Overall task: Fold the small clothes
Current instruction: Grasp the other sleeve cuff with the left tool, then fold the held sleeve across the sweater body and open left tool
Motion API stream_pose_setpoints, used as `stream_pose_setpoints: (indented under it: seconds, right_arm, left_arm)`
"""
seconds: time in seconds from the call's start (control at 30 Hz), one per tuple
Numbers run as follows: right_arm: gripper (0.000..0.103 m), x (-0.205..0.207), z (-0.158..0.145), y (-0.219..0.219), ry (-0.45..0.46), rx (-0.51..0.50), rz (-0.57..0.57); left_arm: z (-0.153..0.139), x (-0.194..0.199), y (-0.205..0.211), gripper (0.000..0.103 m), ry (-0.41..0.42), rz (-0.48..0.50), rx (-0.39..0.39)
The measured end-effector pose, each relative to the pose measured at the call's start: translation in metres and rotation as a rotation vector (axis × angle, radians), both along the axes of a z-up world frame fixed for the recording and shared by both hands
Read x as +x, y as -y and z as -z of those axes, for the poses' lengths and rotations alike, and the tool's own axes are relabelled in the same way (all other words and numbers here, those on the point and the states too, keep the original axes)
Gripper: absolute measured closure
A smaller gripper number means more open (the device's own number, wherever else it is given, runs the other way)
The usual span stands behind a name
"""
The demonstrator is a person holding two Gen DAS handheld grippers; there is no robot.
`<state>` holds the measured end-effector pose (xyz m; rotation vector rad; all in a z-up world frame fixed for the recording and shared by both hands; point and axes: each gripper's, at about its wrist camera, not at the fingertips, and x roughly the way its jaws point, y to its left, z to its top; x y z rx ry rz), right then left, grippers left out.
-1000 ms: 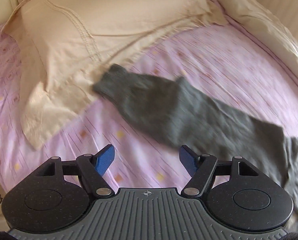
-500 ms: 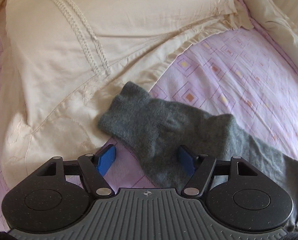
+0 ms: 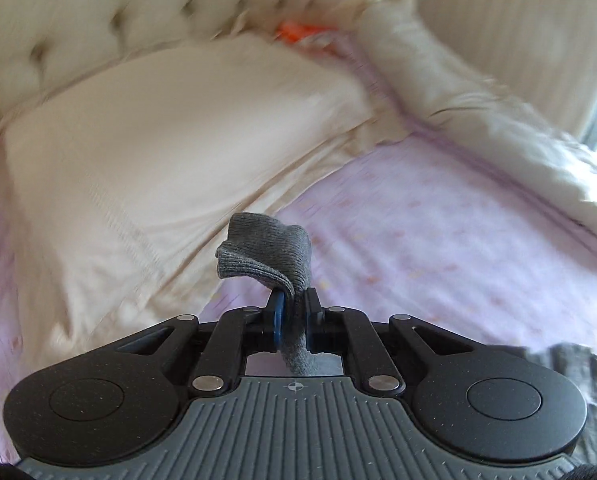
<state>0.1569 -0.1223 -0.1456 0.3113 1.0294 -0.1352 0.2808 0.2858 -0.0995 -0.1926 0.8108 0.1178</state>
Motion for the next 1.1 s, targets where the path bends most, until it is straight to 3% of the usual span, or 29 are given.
stream_pose_setpoints:
  seconds: [0.13, 0.3, 0.6, 0.8, 0.93, 0.97, 1.1]
  right_arm:
    - [0.013, -0.009, 0.008, 0.014, 0.005, 0.041, -0.028]
    - [0.013, -0.025, 0.012, 0.042, 0.015, 0.076, -0.032]
    - [0.013, -0.057, 0.014, 0.102, 0.021, 0.065, -0.023]
    - [0.013, -0.069, 0.021, 0.133, 0.001, 0.064, 0.022]
    - [0.013, -0.071, 0.025, 0.141, -0.010, 0.059, 0.037]
    - [0.013, -0.071, 0.026, 0.142, -0.012, 0.060, 0.039]
    - [0.013, -0.062, 0.028, 0.141, -0.002, 0.070, 0.032]
  left_arm:
    - [-0.052, -0.013, 0.055, 0.094, 0.112, 0.125, 0.016]
    - [-0.087, -0.029, 0.134, 0.094, 0.154, 0.247, -0.025]
    - [-0.056, -0.055, 0.281, 0.094, 0.121, 0.428, -0.124]
    - [-0.020, -0.065, 0.359, 0.091, 0.046, 0.546, -0.108]
    - [-0.006, -0.075, 0.388, 0.084, 0.002, 0.613, -0.098]
    - [-0.006, -0.077, 0.391, 0.078, 0.009, 0.628, -0.094]
    - [-0.010, -0.091, 0.393, 0.070, 0.043, 0.691, -0.048]
